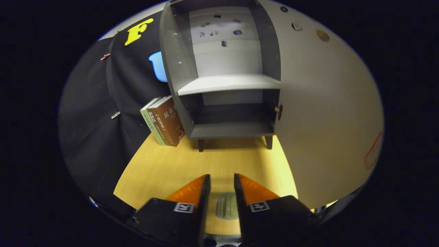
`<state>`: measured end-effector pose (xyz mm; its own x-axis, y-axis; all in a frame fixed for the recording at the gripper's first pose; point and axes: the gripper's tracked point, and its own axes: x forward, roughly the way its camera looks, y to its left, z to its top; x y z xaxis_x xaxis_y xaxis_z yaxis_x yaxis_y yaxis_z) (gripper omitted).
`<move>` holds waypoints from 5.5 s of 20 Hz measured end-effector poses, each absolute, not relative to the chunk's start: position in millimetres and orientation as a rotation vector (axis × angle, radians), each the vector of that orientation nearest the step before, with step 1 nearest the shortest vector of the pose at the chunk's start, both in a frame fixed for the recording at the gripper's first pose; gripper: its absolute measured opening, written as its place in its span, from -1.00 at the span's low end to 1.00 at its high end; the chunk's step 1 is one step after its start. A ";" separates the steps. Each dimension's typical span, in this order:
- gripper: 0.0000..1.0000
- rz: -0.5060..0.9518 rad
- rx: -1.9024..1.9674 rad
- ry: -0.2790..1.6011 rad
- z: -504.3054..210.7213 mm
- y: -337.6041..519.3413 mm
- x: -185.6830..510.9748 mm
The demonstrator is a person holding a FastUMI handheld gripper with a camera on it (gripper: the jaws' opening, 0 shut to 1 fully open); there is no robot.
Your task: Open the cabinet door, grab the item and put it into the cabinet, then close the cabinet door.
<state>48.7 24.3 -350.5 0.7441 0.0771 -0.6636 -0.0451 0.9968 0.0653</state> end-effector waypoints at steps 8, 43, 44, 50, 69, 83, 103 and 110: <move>0.01 0.025 0.043 0.975 -464.9 12.1 21.6; -0.56 -0.012 0.007 1.043 -482.0 13.5 29.0; -0.56 -0.017 0.008 1.017 -467.7 17.3 33.3; -0.56 -0.042 -0.020 0.788 -358.2 43.6 76.7; -0.57 -0.011 -0.054 0.405 -145.9 68.4 238.3; -0.57 -0.064 0.026 0.682 -216.1 35.5 395.8; 0.12 -0.020 -0.041 0.325 -129.9 51.9 364.5; 0.11 -0.042 -0.056 0.158 -70.2 52.7 253.7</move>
